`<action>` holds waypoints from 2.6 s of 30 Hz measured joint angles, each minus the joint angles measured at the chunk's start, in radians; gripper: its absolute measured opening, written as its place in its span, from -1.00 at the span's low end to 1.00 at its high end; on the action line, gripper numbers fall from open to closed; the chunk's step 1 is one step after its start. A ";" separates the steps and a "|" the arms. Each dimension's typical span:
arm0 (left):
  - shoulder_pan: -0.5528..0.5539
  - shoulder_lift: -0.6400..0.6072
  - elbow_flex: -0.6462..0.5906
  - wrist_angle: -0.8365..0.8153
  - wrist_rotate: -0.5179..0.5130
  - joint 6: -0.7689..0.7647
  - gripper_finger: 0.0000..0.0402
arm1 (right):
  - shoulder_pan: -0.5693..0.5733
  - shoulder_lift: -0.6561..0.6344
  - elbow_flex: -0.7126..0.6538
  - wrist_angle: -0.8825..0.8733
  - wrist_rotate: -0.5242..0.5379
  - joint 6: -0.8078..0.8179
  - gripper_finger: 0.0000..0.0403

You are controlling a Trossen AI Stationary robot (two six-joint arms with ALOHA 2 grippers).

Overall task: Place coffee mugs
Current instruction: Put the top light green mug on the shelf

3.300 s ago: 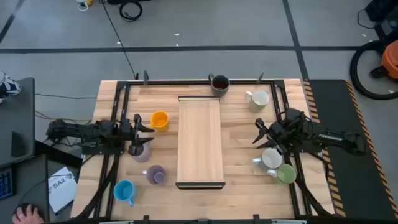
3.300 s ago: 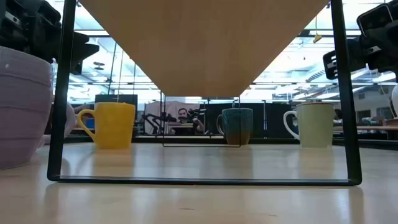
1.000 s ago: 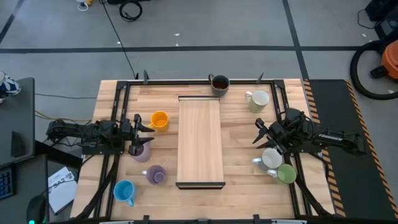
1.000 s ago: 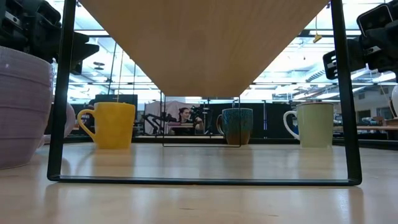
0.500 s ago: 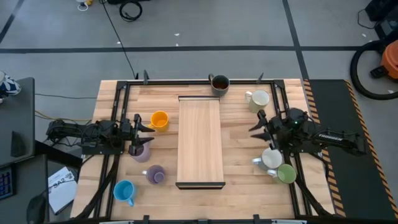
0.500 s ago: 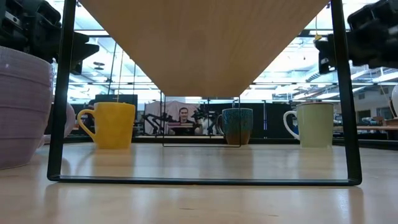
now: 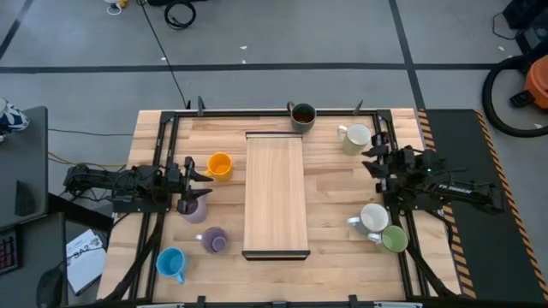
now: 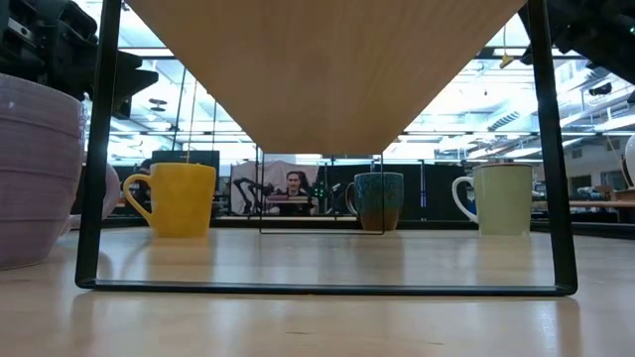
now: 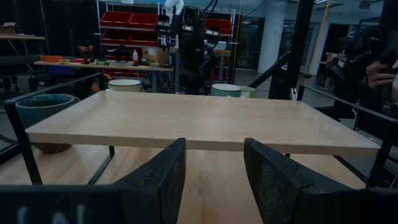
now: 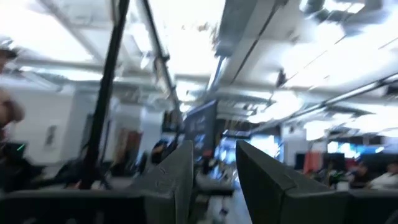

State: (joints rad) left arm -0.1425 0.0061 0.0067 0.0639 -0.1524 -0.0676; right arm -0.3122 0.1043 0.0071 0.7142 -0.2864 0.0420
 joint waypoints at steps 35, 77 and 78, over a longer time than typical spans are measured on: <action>0.000 0.000 0.000 0.000 0.000 0.000 -0.16 | 0.000 0.172 0.367 -0.600 0.514 0.252 0.38; 0.000 0.000 0.000 0.000 0.000 0.000 -0.16 | -0.319 0.995 0.943 -1.515 0.498 0.190 0.37; 0.000 0.000 0.000 0.000 0.000 0.000 -0.16 | -0.320 1.008 0.943 -1.505 0.498 0.179 0.37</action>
State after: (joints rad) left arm -0.1425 0.0062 0.0067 0.0639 -0.1524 -0.0677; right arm -0.6326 1.1119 0.9504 -0.7905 0.2114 0.2212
